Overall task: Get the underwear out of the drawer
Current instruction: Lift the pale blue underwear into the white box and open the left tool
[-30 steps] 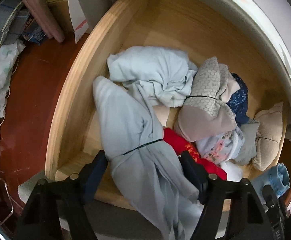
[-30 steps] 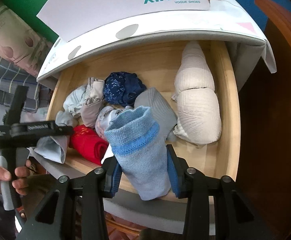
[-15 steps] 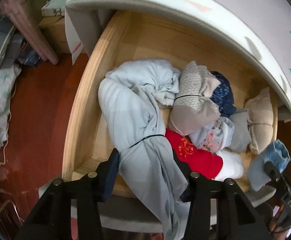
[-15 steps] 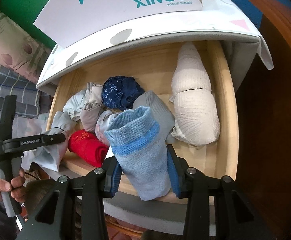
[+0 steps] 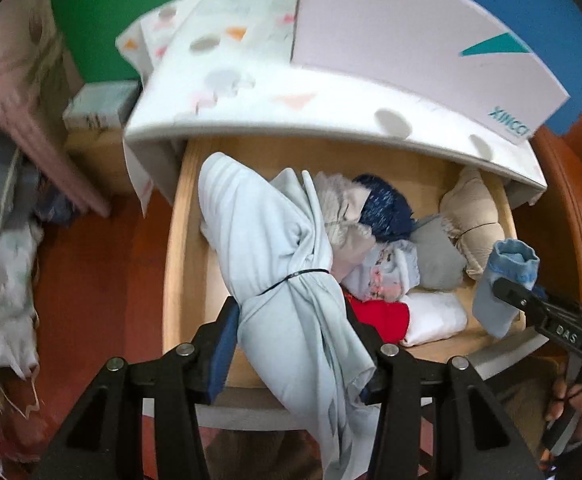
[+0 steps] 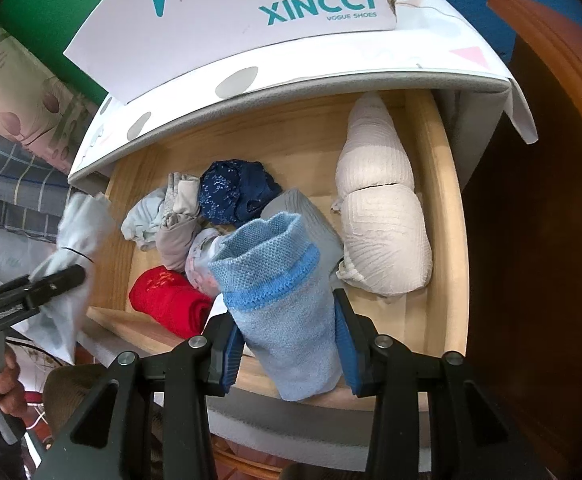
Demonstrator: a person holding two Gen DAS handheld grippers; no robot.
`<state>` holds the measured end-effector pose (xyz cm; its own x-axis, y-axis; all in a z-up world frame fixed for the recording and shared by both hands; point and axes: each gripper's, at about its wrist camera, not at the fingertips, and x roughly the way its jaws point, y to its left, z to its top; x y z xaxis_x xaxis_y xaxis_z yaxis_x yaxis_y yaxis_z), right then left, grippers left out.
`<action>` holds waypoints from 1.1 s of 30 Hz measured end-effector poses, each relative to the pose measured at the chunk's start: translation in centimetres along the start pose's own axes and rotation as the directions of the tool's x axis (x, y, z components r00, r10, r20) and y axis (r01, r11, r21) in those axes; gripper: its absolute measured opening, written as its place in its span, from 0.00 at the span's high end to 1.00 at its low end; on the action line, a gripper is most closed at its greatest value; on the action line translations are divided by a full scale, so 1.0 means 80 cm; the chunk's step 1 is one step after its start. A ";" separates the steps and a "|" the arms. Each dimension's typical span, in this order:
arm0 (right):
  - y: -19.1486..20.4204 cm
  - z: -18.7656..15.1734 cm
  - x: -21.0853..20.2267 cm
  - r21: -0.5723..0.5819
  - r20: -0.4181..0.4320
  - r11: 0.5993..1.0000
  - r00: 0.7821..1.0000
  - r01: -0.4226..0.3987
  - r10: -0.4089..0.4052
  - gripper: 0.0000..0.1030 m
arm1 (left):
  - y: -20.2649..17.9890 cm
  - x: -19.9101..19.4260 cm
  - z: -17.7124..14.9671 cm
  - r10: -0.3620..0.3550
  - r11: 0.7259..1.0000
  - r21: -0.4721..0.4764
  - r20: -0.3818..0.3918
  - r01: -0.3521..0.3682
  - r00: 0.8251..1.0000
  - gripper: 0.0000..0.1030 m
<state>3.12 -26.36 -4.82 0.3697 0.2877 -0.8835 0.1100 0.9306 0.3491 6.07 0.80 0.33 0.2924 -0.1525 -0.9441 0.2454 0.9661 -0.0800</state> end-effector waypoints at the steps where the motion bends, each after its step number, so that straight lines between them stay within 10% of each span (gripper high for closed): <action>1: 0.000 0.000 0.000 0.000 0.003 1.000 1.000 0.007 -0.007 0.63 | -0.002 -0.006 0.003 -0.004 1.000 0.013 0.020 0.004 1.000 0.53; 9: 0.003 0.000 0.002 -0.008 0.005 0.999 0.999 0.050 -0.050 0.63 | -0.003 -0.075 0.037 -0.025 0.997 0.076 0.189 0.010 0.982 0.53; 22: 0.004 0.000 0.007 -0.009 -0.006 0.997 0.997 0.071 -0.071 0.63 | -0.035 -0.205 0.178 -0.092 0.984 0.176 0.480 0.007 0.872 0.53; 33: 0.006 -0.001 0.009 -0.005 -0.007 0.998 0.998 0.067 -0.067 0.63 | -0.067 -0.150 0.289 -0.094 0.985 0.171 0.419 0.023 0.903 0.53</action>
<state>3.36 -25.66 -5.31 0.3550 0.2266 -0.9070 0.1299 0.9488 0.2878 22.58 -7.35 19.49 0.6283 -0.3154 -0.7111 0.4068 0.9124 -0.0453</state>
